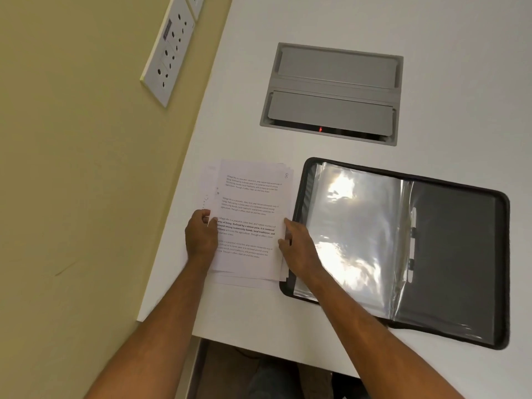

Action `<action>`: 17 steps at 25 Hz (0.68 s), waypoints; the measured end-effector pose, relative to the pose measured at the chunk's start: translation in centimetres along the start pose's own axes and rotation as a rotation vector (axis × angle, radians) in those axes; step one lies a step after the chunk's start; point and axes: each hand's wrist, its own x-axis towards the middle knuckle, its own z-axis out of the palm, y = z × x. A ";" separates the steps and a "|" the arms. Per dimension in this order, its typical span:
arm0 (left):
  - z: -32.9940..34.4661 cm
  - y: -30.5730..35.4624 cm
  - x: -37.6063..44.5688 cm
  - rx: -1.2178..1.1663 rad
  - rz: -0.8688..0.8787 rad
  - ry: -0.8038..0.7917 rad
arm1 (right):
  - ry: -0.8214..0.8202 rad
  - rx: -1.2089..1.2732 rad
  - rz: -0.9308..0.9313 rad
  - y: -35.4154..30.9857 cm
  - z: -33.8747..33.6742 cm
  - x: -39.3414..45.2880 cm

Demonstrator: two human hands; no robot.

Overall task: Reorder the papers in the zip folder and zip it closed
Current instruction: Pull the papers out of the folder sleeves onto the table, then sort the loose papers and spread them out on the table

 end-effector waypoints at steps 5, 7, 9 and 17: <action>0.2 -0.9 0.4 0.268 0.060 -0.014 | -0.064 -0.150 -0.042 -0.2 0.4 0.3; 0.2 -0.4 0.0 0.355 0.036 0.010 | -0.044 -0.139 -0.068 0.2 0.3 0.3; 0.7 0.8 -1.3 0.324 0.087 0.039 | 0.063 -0.072 -0.078 0.8 -0.3 -0.2; 9.9 6.8 -10.0 0.081 0.387 -0.390 | 0.639 0.009 0.058 8.1 -8.5 -4.1</action>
